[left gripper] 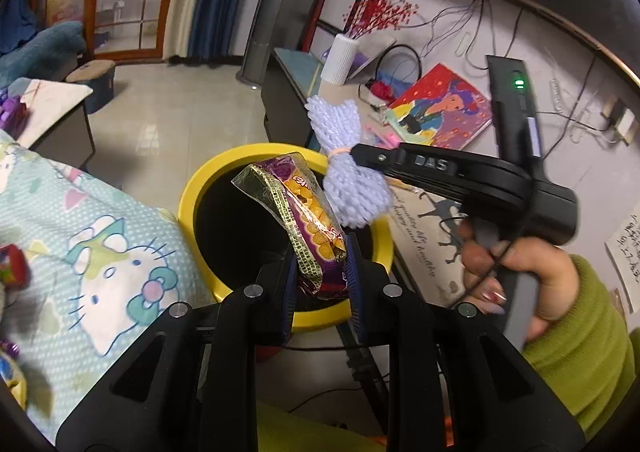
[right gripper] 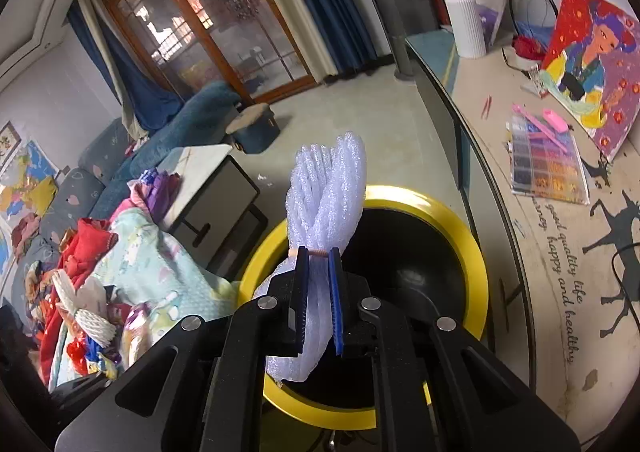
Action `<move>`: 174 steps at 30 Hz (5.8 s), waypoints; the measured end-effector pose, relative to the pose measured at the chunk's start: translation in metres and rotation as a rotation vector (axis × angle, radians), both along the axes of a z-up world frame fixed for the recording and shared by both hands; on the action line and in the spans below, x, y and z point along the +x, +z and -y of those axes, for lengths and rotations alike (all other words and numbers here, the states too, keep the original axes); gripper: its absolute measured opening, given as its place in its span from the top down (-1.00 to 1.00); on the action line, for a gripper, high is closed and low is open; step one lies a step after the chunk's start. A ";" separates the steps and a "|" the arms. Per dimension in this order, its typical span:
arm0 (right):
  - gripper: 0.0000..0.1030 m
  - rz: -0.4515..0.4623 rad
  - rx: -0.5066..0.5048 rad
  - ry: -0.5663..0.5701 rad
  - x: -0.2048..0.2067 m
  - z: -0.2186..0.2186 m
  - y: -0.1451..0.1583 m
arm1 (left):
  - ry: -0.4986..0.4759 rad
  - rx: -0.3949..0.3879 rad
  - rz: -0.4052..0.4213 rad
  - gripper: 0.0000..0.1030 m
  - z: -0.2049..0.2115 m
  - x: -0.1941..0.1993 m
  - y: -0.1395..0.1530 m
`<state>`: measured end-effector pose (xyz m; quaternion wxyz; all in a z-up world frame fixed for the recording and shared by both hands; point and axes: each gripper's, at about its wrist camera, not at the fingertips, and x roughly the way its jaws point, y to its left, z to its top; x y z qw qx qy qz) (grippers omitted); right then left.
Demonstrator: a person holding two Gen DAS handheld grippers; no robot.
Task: Collect trash
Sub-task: 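Carry both items to the yellow bin and open both tools to drop them, then move both tools back over the trash on the bed, then grasp the chocolate bar wrapper with the left tool while the right grasps the white foam net, then carry both items over the yellow bin and open both tools to release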
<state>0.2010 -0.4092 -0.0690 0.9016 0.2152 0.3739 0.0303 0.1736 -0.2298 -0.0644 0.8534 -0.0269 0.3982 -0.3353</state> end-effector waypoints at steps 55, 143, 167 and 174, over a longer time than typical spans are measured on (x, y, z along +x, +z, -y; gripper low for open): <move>-0.16 0.219 -0.183 0.549 -0.046 -0.228 0.047 | 0.628 0.037 0.136 -0.78 -0.230 -0.090 0.028; 0.59 0.182 -0.137 0.485 -0.023 -0.204 0.061 | 0.485 -0.087 0.110 0.88 -0.242 -0.094 0.052; 0.59 0.128 -0.114 0.227 -0.013 -0.119 0.047 | 0.325 -0.067 0.155 0.88 -0.166 -0.051 0.058; 0.59 0.077 -0.100 0.141 -0.004 -0.091 0.036 | 0.269 -0.062 0.143 0.88 -0.134 -0.036 0.050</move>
